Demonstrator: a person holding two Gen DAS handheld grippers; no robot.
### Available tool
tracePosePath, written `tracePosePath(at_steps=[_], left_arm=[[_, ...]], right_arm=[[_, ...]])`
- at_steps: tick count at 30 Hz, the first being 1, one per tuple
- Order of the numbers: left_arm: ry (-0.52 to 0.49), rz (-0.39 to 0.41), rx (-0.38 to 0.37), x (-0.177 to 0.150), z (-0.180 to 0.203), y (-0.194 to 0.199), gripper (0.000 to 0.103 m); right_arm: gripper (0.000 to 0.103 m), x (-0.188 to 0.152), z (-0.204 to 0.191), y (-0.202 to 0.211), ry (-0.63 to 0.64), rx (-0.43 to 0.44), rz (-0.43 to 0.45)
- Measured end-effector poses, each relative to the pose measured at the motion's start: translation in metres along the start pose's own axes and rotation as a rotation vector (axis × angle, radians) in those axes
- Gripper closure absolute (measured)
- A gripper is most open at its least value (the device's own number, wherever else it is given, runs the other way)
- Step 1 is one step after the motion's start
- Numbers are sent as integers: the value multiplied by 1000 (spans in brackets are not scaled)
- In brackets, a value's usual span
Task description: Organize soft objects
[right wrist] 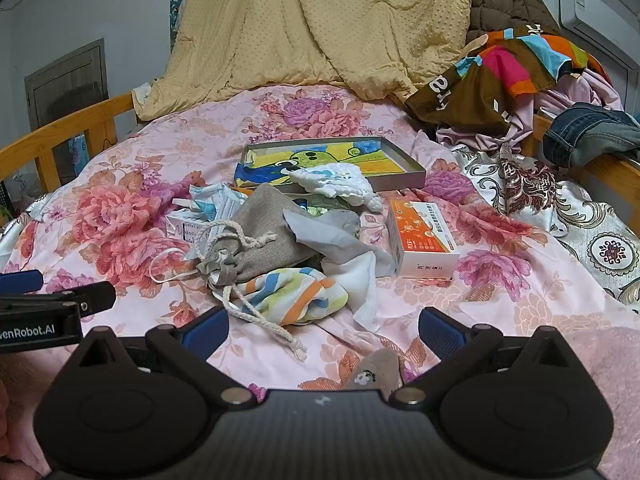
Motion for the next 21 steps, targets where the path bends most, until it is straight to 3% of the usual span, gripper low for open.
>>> tracePosePath(at_steps=[21], left_arm=[[-2, 2, 2, 0, 0, 0, 1]], right_arm=[[0, 0, 0, 0, -1, 1, 1]])
Point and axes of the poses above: each gripper's, at about its wrist camera, not at the fingertips, and y roughly against the way its jaws point, z to its right, x to its top, the point moved 2 cm from there along -y, roughly the way its jaws point, and after that the axes turned 12 degrees about -z, right-handed, at the moved point
